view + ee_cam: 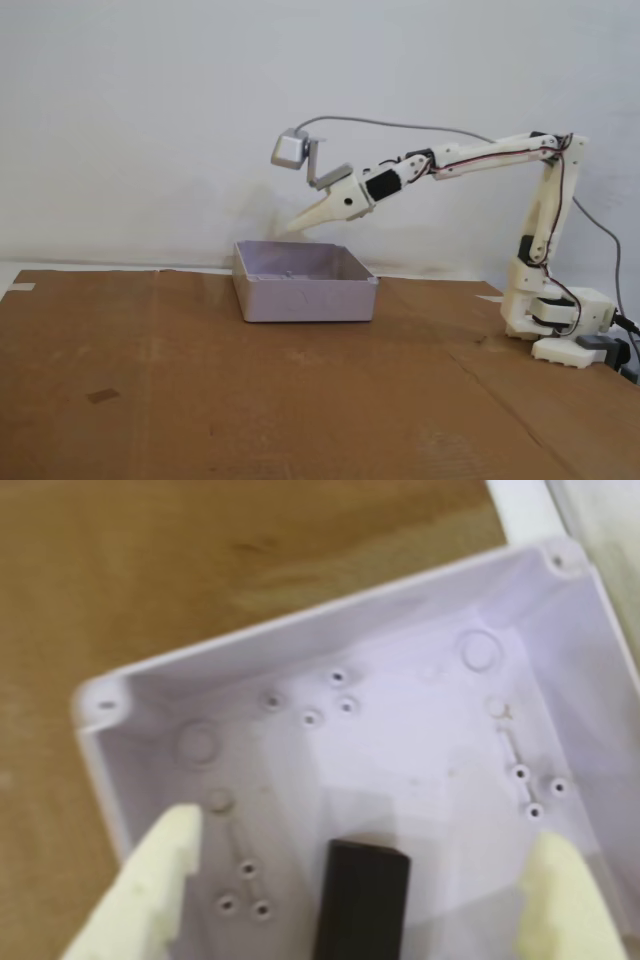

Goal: Grasp a block and put it in the box.

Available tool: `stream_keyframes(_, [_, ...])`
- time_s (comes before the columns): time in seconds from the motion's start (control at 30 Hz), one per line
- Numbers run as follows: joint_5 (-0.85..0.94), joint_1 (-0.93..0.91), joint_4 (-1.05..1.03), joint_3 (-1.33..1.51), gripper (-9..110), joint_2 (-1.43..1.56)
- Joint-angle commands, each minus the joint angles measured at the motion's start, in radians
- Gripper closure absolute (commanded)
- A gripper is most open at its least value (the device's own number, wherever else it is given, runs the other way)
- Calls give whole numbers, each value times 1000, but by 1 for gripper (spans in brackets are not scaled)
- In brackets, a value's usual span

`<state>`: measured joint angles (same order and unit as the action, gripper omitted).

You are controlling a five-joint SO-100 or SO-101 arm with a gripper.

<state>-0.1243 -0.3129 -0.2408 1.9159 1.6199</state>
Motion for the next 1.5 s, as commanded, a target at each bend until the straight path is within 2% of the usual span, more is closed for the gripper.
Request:
stream_keyframes(0.0, [11,40,-3,-91,62,195])
stream_keyframes(0.43, [9,141,-5,-14,62,380])
stream_keyframes(0.83, [9,218,-5,265,62,647])
stream_keyframes(1.47, [-2,221,-3,732,62,1112])
